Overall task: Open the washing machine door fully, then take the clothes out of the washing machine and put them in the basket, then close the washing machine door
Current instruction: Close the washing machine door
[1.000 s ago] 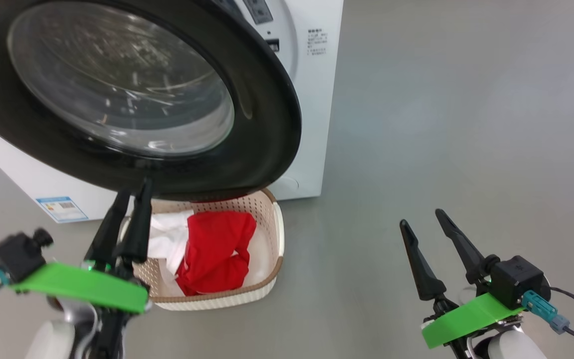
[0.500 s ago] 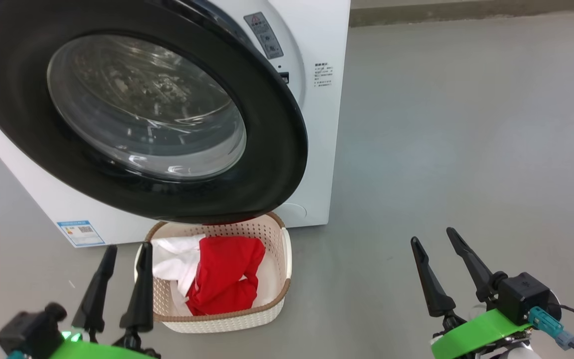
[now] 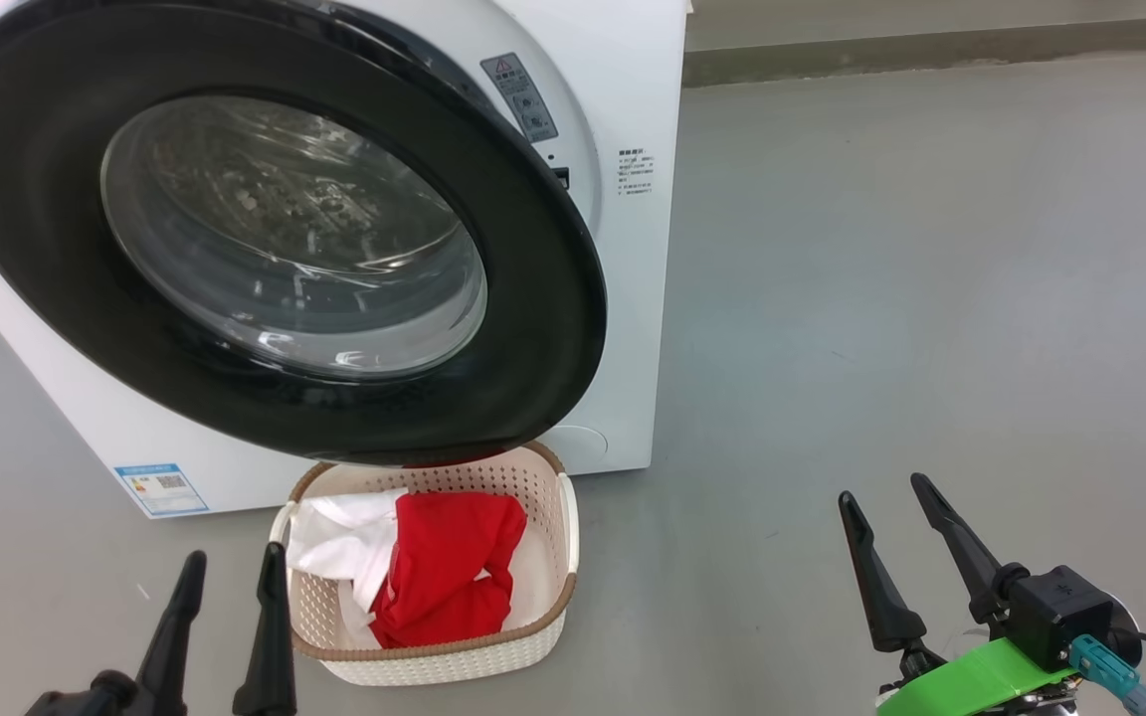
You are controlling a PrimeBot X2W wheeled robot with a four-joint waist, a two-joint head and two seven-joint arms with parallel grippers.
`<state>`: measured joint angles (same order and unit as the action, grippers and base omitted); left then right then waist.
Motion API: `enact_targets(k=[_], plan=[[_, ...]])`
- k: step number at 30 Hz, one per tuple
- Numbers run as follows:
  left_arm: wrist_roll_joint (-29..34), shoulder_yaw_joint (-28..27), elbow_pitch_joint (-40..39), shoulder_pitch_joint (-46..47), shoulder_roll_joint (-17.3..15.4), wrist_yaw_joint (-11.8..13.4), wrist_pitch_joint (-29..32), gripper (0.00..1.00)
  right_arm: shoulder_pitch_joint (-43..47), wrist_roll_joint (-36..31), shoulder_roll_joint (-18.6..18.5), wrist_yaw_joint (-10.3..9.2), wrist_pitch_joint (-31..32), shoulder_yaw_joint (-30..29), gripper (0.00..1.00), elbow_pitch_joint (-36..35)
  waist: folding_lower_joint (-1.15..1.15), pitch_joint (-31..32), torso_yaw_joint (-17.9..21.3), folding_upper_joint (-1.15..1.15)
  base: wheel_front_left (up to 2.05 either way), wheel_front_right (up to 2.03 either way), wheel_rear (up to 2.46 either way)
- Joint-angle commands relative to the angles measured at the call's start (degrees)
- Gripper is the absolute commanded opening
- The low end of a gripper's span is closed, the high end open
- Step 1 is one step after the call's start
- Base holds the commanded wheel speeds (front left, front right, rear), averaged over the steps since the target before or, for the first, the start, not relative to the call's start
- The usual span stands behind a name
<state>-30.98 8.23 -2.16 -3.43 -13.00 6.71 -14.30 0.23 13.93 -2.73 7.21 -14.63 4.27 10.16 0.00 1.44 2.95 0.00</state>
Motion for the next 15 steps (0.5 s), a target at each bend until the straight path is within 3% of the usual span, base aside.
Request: enact_targets(k=[1,15], plan=[[1.41,-2.54,-1.46,0.67,-0.55,0.67,-0.64,1.0,-0.88,-0.3,-0.15,0.28,-0.37,0.91,1.0,-1.44,0.0,0.2,0.06,0.0,0.0,0.0,0.0],[5.72,-3.22,-1.14,-1.51,-0.27,1.86,-0.69,1.0,-0.5,-0.49,-0.15,0.28,-0.37,0.73,1.0,-1.62,0.0,0.4,-0.1,0.0,0.0,0.0,0.0]])
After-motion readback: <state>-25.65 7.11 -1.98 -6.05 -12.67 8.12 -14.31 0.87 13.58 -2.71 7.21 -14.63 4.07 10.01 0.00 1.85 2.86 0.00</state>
